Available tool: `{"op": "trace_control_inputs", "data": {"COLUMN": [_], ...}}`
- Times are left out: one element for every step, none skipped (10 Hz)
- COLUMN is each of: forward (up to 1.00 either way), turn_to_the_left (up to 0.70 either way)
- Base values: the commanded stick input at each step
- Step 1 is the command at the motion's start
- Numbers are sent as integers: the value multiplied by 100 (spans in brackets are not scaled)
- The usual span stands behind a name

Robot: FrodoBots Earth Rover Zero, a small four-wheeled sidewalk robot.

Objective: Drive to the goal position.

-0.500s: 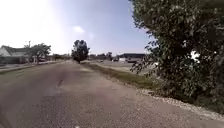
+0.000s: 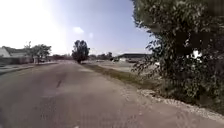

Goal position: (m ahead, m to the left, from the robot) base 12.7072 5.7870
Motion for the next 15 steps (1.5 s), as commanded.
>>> {"op": "trace_control_inputs", "data": {"forward": [100, 100, 100, 100, 100, 100, 100, 100, 100, 100, 100, 100, 100, 100, 100], "turn_to_the_left": [39, 39, 39, 39, 39, 39, 39, 36, 30, 23, 16, 10, 3, -1, 0]}}
